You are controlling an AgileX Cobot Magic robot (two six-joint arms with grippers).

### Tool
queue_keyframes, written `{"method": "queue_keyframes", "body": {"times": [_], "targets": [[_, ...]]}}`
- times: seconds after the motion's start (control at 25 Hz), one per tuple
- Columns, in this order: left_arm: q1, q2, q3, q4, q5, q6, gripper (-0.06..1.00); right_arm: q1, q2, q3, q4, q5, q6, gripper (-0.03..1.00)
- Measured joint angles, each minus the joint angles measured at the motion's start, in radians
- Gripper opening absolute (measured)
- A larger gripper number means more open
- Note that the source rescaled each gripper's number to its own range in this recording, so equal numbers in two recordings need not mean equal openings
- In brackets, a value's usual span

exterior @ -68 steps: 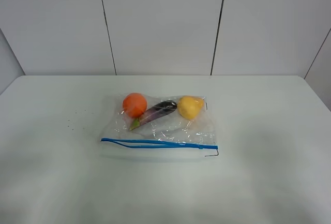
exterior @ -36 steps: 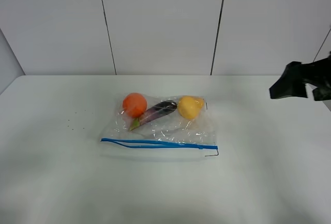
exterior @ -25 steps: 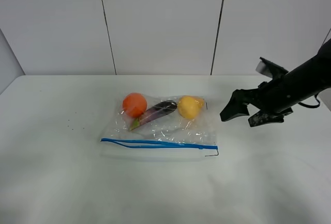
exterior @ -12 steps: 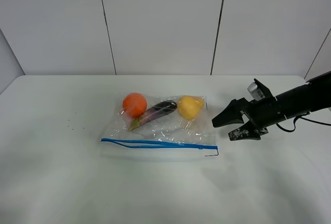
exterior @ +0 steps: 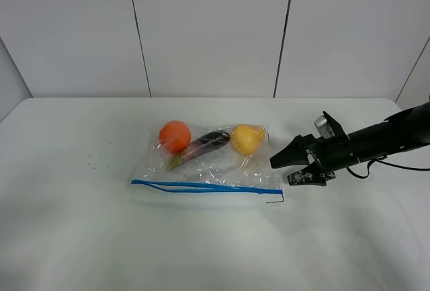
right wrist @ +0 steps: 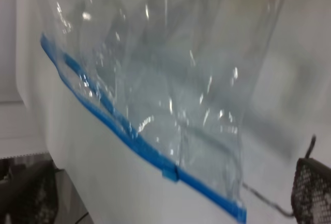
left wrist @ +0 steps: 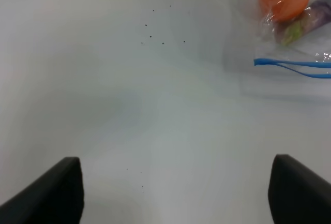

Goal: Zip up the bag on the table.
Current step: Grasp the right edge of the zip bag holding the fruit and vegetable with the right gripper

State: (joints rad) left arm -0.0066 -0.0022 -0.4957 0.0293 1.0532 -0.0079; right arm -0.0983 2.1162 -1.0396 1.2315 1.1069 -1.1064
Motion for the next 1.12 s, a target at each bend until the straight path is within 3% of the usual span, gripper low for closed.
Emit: {"method": "queue_keyframes", "body": {"times": [0.56, 1.12], "targets": [[0.0, 0.0, 0.0, 0.0, 0.0, 0.0, 1.0, 0.008, 0.105, -0.024, 0.08, 0.072, -0.039, 0.98], [0.0, 0.0, 0.0, 0.0, 0.0, 0.0, 1.0, 0.054, 0.105, -0.024, 0.094, 0.061, -0.06, 0.97]]}}
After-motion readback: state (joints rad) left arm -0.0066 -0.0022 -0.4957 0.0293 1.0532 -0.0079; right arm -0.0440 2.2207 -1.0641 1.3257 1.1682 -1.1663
